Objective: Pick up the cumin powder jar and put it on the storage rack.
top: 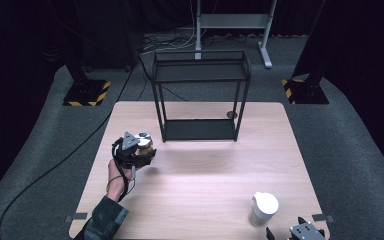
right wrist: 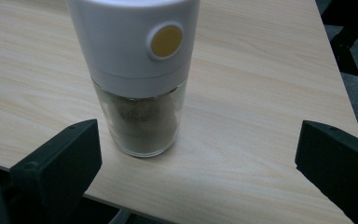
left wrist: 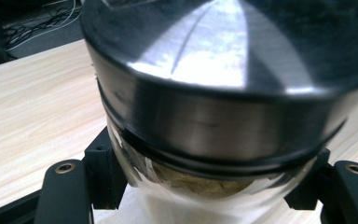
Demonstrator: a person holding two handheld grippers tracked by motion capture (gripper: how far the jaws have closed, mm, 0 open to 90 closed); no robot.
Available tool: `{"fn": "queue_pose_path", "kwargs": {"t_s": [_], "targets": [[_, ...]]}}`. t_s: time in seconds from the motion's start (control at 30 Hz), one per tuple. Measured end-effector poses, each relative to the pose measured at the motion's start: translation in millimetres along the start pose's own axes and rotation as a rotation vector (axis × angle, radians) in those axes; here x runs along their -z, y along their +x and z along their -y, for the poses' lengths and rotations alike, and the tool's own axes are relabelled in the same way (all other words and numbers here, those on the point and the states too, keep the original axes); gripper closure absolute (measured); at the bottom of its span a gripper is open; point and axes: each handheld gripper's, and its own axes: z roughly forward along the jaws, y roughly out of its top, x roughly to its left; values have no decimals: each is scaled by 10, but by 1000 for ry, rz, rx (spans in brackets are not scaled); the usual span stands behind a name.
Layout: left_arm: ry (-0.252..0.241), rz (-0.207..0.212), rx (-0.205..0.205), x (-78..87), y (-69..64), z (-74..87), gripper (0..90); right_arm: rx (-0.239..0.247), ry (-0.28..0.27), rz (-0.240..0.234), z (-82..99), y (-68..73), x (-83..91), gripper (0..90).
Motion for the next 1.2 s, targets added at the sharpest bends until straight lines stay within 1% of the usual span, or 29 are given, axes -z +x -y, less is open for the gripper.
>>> {"fn": "queue_pose_path", "kwargs": {"t_s": [0.17, 0.27, 0.33, 0.43, 0.5, 0.77, 1.0, 1.2], "targets": [[-5, 19, -14, -19, -11, -71, 306, 4, 4, -2, -4, -3, 0, 0], [-8, 29, -31, -40, -21, -145, 306, 5, 6, -1, -5, -2, -1, 0], [-11, 32, -31, -46, -27, -161, 306, 6, 8, -2, -5, -3, -2, 0], [-19, 43, -46, -68, -41, -236, 306, 6, 8, 1, -2, -2, -2, 0], [-21, 47, -49, -74, -44, -253, 306, 4, 6, 4, 1, 1, 1, 0], [-37, 73, -74, -109, -68, -427, 307, 4, 5, 2, 2, -4, 5, 0], [-42, 92, -82, -129, -63, -532, 306, 4, 1, 8, 4, 3, 11, 0], [-44, 110, -78, -156, -49, -606, 306, 6, 1, 8, 2, 5, 11, 0]]}}
